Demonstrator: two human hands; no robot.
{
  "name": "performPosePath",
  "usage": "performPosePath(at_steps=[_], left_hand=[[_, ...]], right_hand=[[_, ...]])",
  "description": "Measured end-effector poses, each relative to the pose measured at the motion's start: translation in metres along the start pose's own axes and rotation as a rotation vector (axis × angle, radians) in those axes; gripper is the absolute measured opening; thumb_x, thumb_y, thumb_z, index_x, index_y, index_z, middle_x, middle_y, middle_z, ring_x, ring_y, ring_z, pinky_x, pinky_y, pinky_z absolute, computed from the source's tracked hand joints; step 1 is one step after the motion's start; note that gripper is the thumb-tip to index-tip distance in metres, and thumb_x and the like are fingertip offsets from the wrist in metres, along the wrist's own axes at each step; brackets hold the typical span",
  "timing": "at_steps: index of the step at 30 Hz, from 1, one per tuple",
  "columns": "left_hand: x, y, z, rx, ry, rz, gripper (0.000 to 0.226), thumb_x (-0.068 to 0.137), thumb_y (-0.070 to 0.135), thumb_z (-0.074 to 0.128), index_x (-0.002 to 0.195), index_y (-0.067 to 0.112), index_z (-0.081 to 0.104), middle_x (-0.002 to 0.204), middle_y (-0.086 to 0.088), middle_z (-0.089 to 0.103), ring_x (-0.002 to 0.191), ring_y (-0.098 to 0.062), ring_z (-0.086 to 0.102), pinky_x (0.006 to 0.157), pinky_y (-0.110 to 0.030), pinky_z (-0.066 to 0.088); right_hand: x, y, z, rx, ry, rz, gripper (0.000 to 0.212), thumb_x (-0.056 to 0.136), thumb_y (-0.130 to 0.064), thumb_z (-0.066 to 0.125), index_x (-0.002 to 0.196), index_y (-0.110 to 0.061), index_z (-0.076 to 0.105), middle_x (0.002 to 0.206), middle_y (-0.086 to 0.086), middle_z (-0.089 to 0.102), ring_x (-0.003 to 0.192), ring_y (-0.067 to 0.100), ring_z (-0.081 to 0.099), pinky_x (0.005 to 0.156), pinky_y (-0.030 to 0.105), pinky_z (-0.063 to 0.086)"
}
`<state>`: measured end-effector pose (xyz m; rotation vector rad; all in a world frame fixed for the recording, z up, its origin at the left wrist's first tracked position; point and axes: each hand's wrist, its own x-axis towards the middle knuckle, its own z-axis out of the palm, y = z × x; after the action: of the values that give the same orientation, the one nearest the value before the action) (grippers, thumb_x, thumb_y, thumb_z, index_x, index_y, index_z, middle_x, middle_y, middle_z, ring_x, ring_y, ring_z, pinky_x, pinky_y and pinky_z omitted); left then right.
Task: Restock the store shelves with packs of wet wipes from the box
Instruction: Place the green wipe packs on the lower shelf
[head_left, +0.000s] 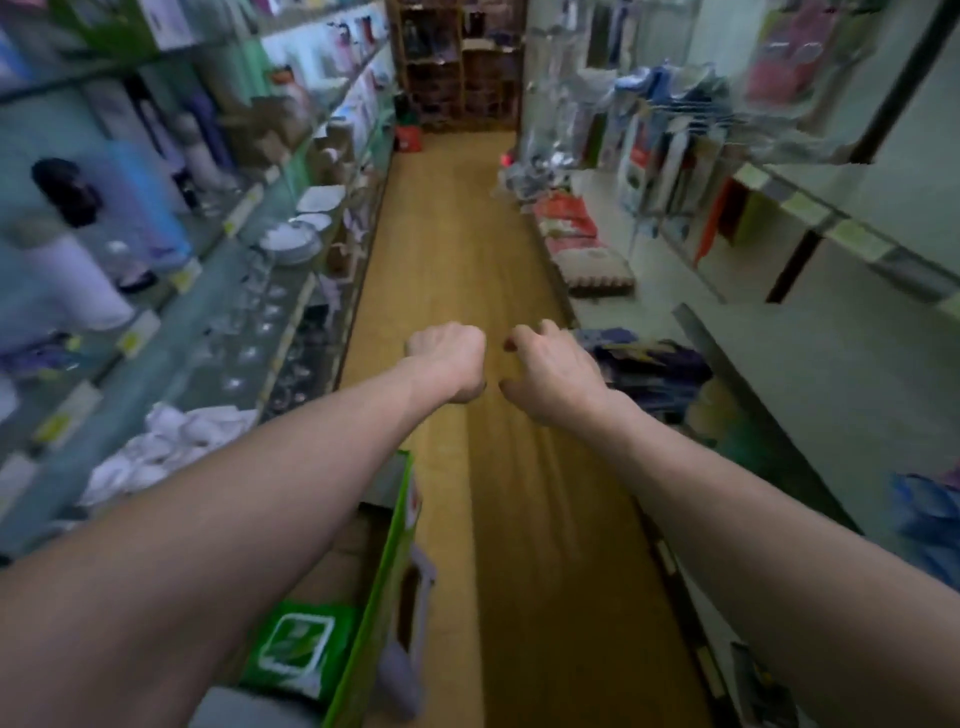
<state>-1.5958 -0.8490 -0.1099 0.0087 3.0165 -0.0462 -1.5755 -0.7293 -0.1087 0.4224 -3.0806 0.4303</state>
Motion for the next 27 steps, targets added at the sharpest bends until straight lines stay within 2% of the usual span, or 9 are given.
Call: performPosePath(at_steps=[6,13,17,20,23,27], left_hand=[[-0.021,-0.129,0.065,-0.09,-0.142,-0.224,0.039,0.09,0.031,0.061,0.126,0.016,0.057,0.129,-0.009,0.057,0.119,-0.03,0.055,0.078,-0.033,0.043],[-0.06,-0.217,0.172,-0.254,-0.343,-0.479,0.041,0.087,0.031,0.062,0.125,0.015,0.059,0.128,-0.012,0.058,0.117,-0.032,0.056,0.088,-0.037,0.048],[-0.08,-0.243,0.241,-0.417,-0.463,-0.668,0.033,0.09,0.028,0.059,0.119,0.012,0.059,0.124,-0.01,0.059,0.112,-0.029,0.058,0.08,-0.032,0.045],[-0.094,-0.25,0.294,-0.624,-0.511,-0.818,0.036,0.091,0.03,0.061,0.119,0.007,0.061,0.123,-0.01,0.06,0.112,-0.029,0.057,0.083,-0.03,0.045],[-0.106,-0.242,0.343,-0.88,-0.564,-1.038,0.036,0.091,0.022,0.064,0.12,0.001,0.056,0.116,-0.011,0.059,0.113,-0.029,0.056,0.082,-0.03,0.044],[-0.118,-0.231,0.398,-1.163,-0.465,-1.348,0.053,0.084,0.024,0.069,0.127,-0.001,0.049,0.122,-0.015,0.06,0.111,-0.032,0.059,0.092,-0.035,0.051]], right_hand=[[0.036,-0.109,0.09,0.019,-0.236,-0.201,0.045,0.09,-0.027,0.061,0.132,-0.016,0.047,0.127,0.012,0.046,0.118,0.031,0.046,0.091,0.04,0.045],[0.034,-0.177,0.213,0.0,-0.521,-0.372,0.045,0.091,-0.026,0.057,0.132,-0.011,0.046,0.13,0.015,0.045,0.121,0.034,0.045,0.096,0.039,0.041],[0.024,-0.184,0.282,-0.049,-0.695,-0.4,0.046,0.091,-0.025,0.058,0.133,-0.013,0.044,0.131,0.013,0.042,0.122,0.033,0.043,0.097,0.041,0.043],[0.017,-0.178,0.328,-0.095,-0.809,-0.407,0.046,0.093,-0.028,0.054,0.135,-0.014,0.043,0.134,0.013,0.041,0.122,0.032,0.042,0.098,0.042,0.043],[0.014,-0.172,0.367,-0.129,-0.925,-0.388,0.047,0.095,-0.033,0.051,0.137,-0.013,0.041,0.136,0.014,0.039,0.125,0.033,0.039,0.101,0.043,0.041],[0.012,-0.169,0.413,-0.162,-1.043,-0.344,0.051,0.097,-0.041,0.045,0.136,-0.009,0.04,0.135,0.016,0.041,0.124,0.035,0.041,0.099,0.042,0.04]])
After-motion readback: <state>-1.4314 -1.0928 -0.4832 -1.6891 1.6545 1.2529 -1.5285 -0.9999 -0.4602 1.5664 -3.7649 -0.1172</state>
